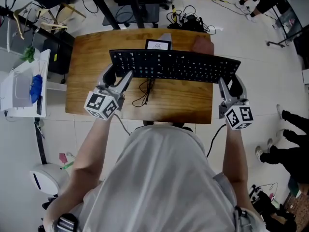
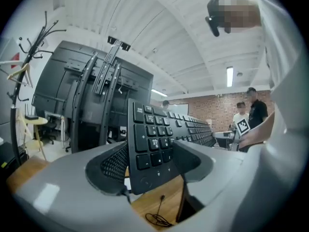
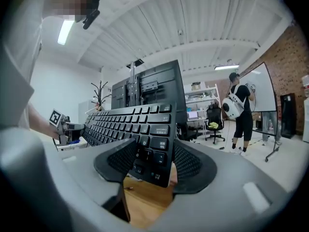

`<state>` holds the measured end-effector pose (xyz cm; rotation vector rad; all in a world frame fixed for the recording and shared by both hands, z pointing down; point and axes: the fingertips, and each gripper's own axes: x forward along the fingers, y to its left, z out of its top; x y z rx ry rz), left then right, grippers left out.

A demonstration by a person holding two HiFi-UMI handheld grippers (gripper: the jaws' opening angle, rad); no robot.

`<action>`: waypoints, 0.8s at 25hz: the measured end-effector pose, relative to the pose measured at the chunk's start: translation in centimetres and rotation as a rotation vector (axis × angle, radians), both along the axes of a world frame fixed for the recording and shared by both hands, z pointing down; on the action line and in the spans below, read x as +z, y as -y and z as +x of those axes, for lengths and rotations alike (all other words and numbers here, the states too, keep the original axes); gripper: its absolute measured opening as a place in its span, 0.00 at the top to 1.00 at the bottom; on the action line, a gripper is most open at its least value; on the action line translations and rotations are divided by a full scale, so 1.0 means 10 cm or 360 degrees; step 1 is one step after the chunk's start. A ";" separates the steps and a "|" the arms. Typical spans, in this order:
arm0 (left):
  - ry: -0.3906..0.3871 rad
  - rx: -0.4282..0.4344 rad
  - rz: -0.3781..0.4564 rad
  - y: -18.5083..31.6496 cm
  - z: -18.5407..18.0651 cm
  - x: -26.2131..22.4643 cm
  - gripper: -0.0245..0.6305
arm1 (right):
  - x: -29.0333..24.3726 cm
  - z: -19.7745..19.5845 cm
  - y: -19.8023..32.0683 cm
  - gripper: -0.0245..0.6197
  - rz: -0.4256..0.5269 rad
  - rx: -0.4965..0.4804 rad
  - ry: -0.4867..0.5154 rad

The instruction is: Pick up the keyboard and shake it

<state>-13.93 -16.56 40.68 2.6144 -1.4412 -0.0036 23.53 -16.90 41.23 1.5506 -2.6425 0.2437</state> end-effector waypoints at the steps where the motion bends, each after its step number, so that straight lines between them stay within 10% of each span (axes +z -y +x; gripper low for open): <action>1: 0.0007 0.0003 0.0049 -0.01 -0.01 -0.10 0.54 | -0.09 0.00 -0.01 0.60 0.0047 0.0003 0.0005; 20: 0.0079 0.0066 0.0893 -0.29 0.17 -2.16 0.54 | -1.70 -0.04 -0.22 0.61 0.0802 -0.0035 0.0089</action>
